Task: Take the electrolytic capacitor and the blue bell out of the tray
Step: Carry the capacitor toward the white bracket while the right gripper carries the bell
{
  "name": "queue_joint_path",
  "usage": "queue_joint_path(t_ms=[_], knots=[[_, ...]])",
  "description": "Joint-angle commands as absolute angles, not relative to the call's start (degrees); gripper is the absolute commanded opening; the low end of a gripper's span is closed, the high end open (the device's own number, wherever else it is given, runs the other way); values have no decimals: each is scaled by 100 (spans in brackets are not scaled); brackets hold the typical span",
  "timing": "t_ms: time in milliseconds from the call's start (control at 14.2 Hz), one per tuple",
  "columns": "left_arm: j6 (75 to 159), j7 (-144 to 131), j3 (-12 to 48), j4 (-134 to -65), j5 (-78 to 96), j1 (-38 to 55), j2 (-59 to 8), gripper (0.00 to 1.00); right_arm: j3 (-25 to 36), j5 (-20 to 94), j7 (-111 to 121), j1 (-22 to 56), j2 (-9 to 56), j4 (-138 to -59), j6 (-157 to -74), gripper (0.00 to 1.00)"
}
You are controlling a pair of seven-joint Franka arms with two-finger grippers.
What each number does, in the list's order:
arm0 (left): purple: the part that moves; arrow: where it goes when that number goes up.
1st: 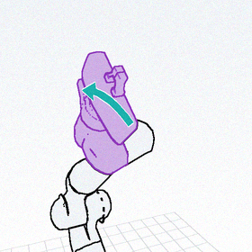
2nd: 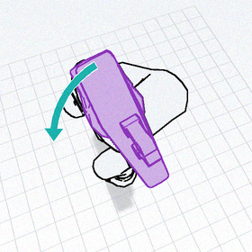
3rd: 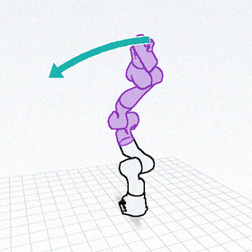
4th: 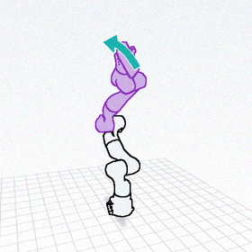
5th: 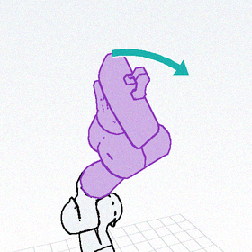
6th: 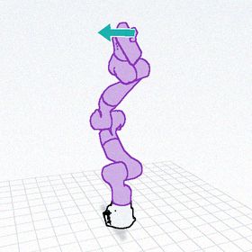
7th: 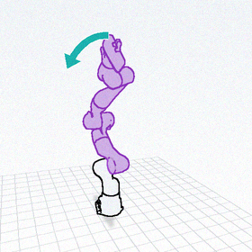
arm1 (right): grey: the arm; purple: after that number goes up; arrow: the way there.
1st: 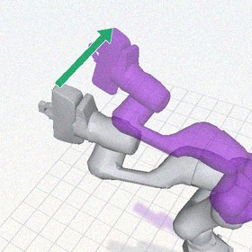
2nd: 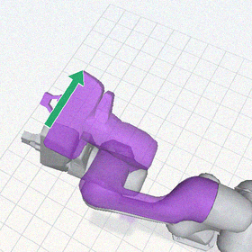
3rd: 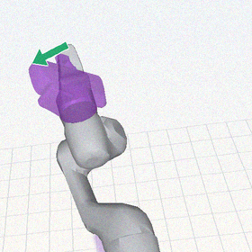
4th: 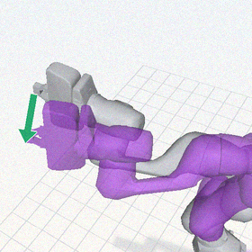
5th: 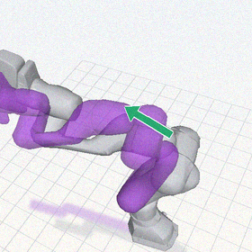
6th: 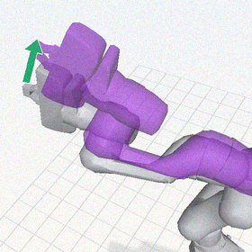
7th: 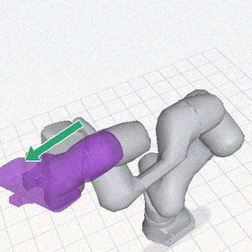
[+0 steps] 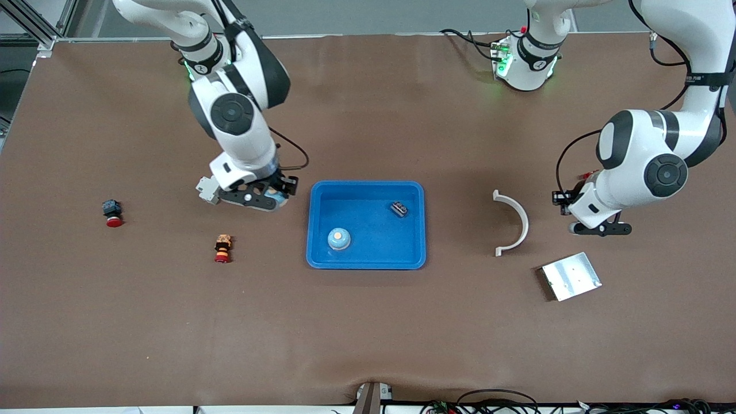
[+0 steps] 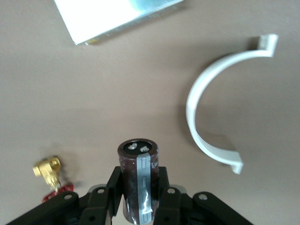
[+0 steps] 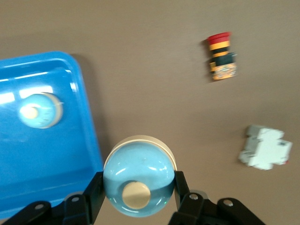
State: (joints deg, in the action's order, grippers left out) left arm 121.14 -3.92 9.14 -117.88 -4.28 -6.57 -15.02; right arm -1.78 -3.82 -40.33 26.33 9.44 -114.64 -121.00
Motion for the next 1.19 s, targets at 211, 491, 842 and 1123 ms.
queue_joint_path(t_ms=[211,491,842,1123], knots=[[13262,-395,940,-12173,-580,-695,-1880,8,-281,-483,-2780,1724,19,-12637,-12497,0],[13430,-439,949,-12164,-1001,-720,-2153,10,-281,-431,-1682,1066,-570,-13261,-12533,0],[13632,-475,949,-12120,-1002,-712,-2434,10,-176,-186,-205,107,-1072,-14044,-12726,0],[13693,-475,949,-12059,-993,-712,-2592,10,289,-141,736,-123,-1248,-14553,-13032,0]])
